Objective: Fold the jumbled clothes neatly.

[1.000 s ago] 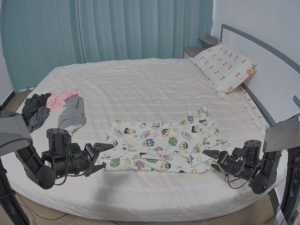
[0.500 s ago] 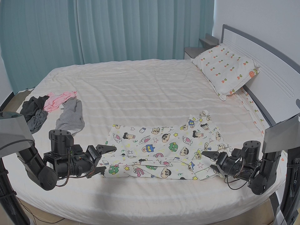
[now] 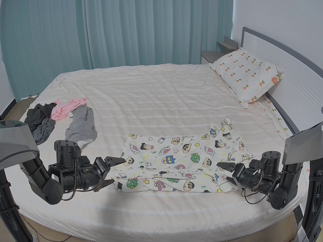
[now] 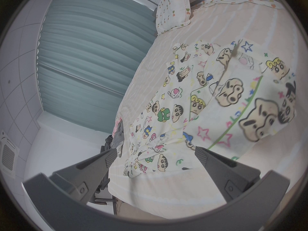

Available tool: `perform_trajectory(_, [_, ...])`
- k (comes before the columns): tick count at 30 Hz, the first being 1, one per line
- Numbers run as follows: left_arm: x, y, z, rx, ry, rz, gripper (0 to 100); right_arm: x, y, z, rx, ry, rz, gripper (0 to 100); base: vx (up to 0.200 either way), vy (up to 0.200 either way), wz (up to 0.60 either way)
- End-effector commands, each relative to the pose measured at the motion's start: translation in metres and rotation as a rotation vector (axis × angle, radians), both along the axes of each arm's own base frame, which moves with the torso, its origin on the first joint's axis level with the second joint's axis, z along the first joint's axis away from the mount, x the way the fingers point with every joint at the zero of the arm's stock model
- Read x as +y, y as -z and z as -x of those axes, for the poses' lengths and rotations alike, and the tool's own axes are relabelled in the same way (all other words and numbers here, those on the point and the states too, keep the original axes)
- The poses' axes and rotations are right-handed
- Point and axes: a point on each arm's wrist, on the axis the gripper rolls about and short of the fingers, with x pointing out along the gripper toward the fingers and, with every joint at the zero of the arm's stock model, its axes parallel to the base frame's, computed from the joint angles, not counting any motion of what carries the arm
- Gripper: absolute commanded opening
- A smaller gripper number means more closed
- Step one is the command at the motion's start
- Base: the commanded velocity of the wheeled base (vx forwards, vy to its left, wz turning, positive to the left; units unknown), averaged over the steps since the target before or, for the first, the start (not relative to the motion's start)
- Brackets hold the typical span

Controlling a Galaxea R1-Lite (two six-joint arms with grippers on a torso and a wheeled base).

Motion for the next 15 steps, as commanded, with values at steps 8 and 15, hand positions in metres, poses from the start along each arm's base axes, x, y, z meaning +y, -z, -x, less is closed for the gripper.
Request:
perform_trajectory(8, [-0.056, 0.006, -0.032, 0.064, -0.170, -0.274, 100, 0.000, -0.002, -0.001, -0.016, 0.000, -0.005, 100, 0.000, 0.000, 0.00])
perform_trajectory(15, [-0.068, 0.004, -0.035, 0.187, -0.133, -0.356, 100, 0.000, -0.001, -0.002, -0.019, 0.019, 0.004, 100, 0.000, 0.000, 0.00])
